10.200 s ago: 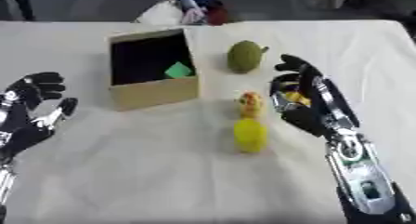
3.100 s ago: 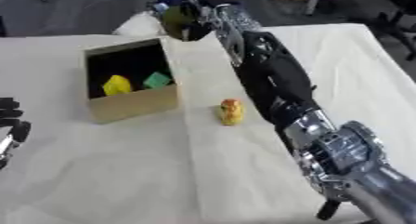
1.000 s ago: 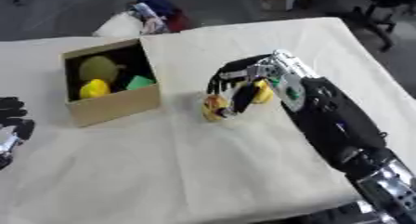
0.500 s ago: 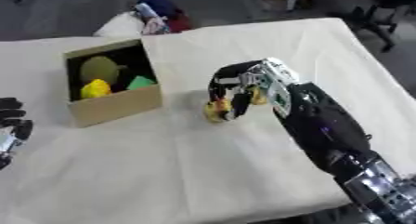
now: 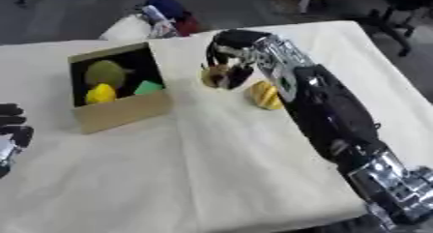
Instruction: Pick up objects on the table and place them in the box.
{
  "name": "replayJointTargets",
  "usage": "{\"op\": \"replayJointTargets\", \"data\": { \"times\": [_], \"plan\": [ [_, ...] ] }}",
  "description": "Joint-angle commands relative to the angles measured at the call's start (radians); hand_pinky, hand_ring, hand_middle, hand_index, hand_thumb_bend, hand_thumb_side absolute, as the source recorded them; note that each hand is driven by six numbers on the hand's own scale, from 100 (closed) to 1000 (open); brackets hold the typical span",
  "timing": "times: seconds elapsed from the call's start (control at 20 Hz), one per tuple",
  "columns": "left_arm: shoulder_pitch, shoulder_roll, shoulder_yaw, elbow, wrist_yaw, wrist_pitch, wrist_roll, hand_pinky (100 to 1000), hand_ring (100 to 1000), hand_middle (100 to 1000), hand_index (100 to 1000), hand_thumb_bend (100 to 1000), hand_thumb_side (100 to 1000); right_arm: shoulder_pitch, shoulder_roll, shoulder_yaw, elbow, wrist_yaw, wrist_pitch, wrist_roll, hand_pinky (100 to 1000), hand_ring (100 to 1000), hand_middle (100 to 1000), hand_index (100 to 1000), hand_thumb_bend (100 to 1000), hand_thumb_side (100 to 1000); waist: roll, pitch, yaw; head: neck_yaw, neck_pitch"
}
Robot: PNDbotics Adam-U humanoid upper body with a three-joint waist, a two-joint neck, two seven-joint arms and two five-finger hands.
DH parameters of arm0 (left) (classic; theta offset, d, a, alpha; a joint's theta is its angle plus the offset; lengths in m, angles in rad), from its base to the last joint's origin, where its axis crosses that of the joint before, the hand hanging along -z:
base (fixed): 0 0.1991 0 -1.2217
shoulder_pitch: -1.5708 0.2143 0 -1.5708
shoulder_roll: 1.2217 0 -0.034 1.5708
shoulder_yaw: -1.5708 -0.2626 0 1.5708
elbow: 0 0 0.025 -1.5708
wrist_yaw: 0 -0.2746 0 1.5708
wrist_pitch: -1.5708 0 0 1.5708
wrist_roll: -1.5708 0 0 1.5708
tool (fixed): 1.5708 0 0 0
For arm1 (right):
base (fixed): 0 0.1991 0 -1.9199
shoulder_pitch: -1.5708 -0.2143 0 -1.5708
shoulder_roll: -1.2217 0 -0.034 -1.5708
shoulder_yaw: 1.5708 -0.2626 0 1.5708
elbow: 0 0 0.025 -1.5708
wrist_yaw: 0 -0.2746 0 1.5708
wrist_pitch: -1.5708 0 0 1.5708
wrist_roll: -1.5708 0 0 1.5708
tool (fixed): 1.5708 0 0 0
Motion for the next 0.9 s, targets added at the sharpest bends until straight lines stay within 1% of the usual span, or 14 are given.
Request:
{"op": "replayJointTargets", "data": {
  "times": [0.05,0.2,0.25,0.3,0.4,0.45,0.5,0.55,0.65,0.7,0.8,0.85,0.9],
  "plan": [
    [-0.019,0.011,-0.003,-0.011,0.003,-0.002,-0.007,742,735,697,785,434,411,-0.076,0.038,-0.041,0.031,-0.008,0.026,-0.038,643,560,369,471,100,100,0.008,-0.028,0.011,-0.011,-0.014],
    [-0.028,0.008,-0.009,-0.012,0.005,-0.003,-0.015,742,736,698,785,435,410,-0.131,0.11,-0.071,0.132,0.005,0.051,-0.077,645,568,395,498,100,100,0.01,-0.022,0.038,-0.025,-0.022],
    [-0.03,0.008,-0.011,-0.012,0.006,-0.003,-0.017,742,736,698,785,434,410,-0.142,0.129,-0.075,0.161,0.019,0.053,-0.086,659,589,436,538,100,100,0.01,-0.02,0.045,-0.028,-0.023],
    [-0.033,0.006,-0.014,-0.012,0.007,-0.004,-0.019,742,736,698,785,435,410,-0.151,0.155,-0.078,0.195,0.044,0.056,-0.089,667,601,458,560,100,100,0.011,-0.018,0.055,-0.035,-0.026],
    [-0.038,0.004,-0.017,-0.013,0.009,-0.005,-0.024,742,736,698,785,436,411,-0.157,0.2,-0.082,0.252,0.106,0.056,-0.088,690,645,531,654,100,100,0.013,-0.014,0.07,-0.044,-0.03],
    [-0.039,0.003,-0.018,-0.013,0.01,-0.005,-0.025,742,736,698,785,435,412,-0.157,0.217,-0.085,0.274,0.134,0.054,-0.085,705,685,611,742,120,100,0.014,-0.012,0.075,-0.047,-0.031],
    [-0.04,0.002,-0.018,-0.013,0.01,-0.005,-0.026,742,736,698,785,435,412,-0.153,0.234,-0.086,0.296,0.163,0.052,-0.075,713,710,680,798,143,148,0.015,-0.011,0.078,-0.049,-0.031],
    [-0.04,0.002,-0.018,-0.013,0.011,-0.005,-0.027,742,736,698,785,435,412,-0.149,0.247,-0.088,0.314,0.189,0.05,-0.065,734,757,787,886,206,278,0.015,-0.01,0.08,-0.051,-0.031],
    [-0.04,0.002,-0.018,-0.013,0.012,-0.005,-0.027,742,736,698,785,434,412,-0.144,0.261,-0.089,0.332,0.239,0.044,-0.046,769,805,897,990,309,454,0.015,-0.01,0.08,-0.052,-0.03],
    [-0.039,0.002,-0.018,-0.013,0.012,-0.005,-0.027,742,736,698,785,435,412,-0.143,0.261,-0.087,0.326,0.262,0.042,-0.044,778,815,928,1000,332,491,0.014,-0.01,0.078,-0.051,-0.029],
    [-0.036,0.002,-0.017,-0.012,0.012,-0.005,-0.026,742,736,698,785,435,412,-0.144,0.25,-0.084,0.29,0.292,0.043,-0.06,784,822,957,1000,344,511,0.012,-0.013,0.072,-0.047,-0.027],
    [-0.034,0.003,-0.016,-0.012,0.011,-0.005,-0.026,742,736,698,785,435,412,-0.144,0.24,-0.079,0.269,0.303,0.043,-0.068,782,820,959,1000,344,511,0.011,-0.014,0.069,-0.046,-0.026],
    [-0.032,0.003,-0.015,-0.012,0.011,-0.005,-0.025,742,736,698,785,435,412,-0.145,0.228,-0.079,0.243,0.298,0.038,-0.074,779,815,941,1000,314,475,0.011,-0.016,0.062,-0.043,-0.023]
  ]
}}
